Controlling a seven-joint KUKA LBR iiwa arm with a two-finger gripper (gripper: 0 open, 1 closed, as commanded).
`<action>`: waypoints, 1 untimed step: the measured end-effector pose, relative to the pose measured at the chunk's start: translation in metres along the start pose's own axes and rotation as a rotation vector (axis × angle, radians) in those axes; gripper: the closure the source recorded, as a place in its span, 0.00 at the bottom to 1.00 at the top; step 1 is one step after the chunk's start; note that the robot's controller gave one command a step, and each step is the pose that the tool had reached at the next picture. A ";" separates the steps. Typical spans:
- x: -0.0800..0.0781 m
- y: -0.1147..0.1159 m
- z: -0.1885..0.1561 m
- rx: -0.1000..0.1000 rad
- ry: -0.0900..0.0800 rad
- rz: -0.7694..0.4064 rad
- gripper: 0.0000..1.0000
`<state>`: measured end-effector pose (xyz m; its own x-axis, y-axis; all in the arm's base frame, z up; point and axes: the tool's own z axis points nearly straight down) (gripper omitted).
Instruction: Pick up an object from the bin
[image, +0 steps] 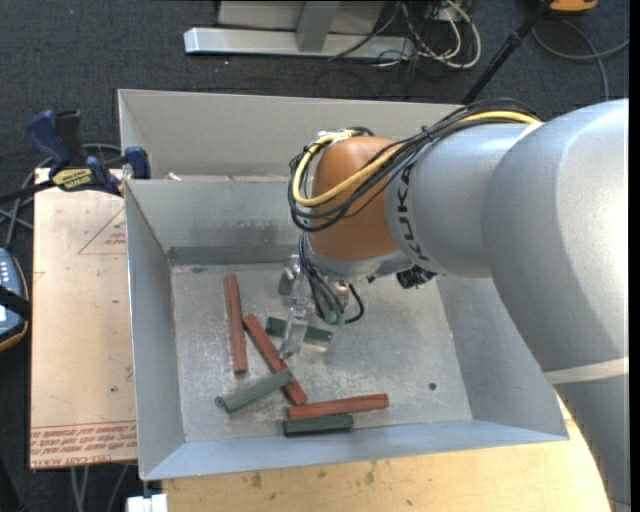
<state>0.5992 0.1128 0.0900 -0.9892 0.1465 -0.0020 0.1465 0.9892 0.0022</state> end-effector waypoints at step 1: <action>-0.002 0.004 0.005 0.001 -0.001 -0.016 0.00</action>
Offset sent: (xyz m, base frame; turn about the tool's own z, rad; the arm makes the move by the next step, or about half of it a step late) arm 0.0042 0.0010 -0.0200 0.0740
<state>0.6015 0.1167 0.0851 -0.9914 0.1308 -0.0028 0.1308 0.9914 0.0012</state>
